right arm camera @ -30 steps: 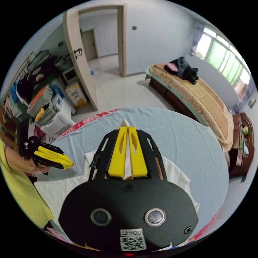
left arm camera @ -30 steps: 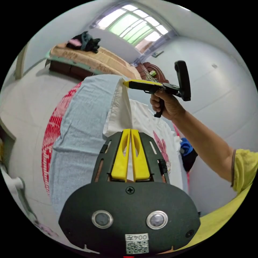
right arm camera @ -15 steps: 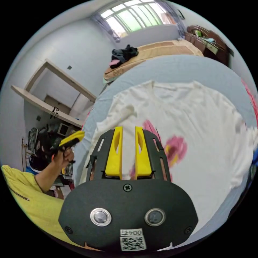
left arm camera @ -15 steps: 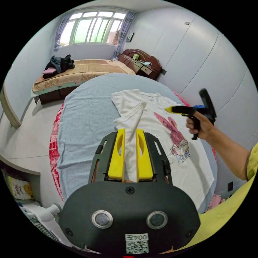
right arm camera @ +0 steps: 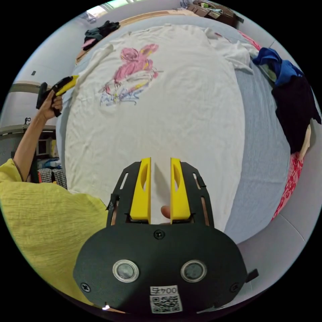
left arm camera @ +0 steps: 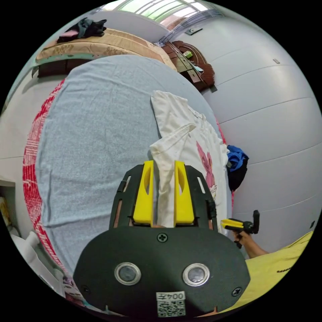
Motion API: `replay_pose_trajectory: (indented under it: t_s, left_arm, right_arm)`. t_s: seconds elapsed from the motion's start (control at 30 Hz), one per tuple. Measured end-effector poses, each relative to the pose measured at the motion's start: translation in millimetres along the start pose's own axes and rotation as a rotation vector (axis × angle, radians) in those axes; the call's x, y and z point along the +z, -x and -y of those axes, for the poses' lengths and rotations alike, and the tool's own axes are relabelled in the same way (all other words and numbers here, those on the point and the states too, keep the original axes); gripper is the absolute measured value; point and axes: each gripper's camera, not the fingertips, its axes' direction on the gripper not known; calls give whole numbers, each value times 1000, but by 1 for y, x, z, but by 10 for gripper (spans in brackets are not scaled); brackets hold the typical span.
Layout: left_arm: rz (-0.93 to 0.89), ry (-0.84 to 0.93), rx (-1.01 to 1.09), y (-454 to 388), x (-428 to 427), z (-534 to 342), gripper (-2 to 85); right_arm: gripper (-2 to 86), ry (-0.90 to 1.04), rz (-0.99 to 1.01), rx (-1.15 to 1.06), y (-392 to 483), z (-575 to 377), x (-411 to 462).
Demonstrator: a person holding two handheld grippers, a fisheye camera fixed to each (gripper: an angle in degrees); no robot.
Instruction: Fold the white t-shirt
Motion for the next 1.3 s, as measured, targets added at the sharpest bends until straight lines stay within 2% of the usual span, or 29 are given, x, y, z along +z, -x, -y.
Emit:
replay_pose_trajectory:
  t_s: [0.13,0.23,0.37,0.53,0.6,0.7,0.83,0.93,1.0,1.17,1.3]
  left_arm:
    - [68,-75,101,-24,4,-6,27]
    - [170,-152,268,-62,8,-22,19]
    - [441,-169,676,-134,41,-61,18]
    - [602,3,1047,-173,100,-95,36]
    - [641,131,1207,-178,127,-107,58]
    - [646,257,1324,-177,148,-112,75]
    - [538,250,1243,-170,144,-92,77]
    - [409,214,1009,-140,144,-59,75]
    - [368,282,869,-103,162,-44,77]
    - [332,260,821,-79,166,-40,97]
    - [302,127,837,-89,159,-13,123]
  right_arm:
    - [70,15,-39,34,-9,-11,-6]
    - [56,35,-58,51,-17,-11,-16]
    - [44,40,-38,55,-28,-18,-32]
    - [40,36,-40,45,-35,-30,-49]
    - [40,39,-48,32,-37,-35,-55]
    - [40,45,-65,18,-39,-43,-66]
    - [42,39,-102,14,-41,-57,-80]
    - [44,16,-125,24,-43,-72,-90]
    - [44,8,-132,31,-46,-79,-96]
    - [41,14,-117,44,-63,-99,-116]
    - [40,-10,-88,45,-79,-118,-129]
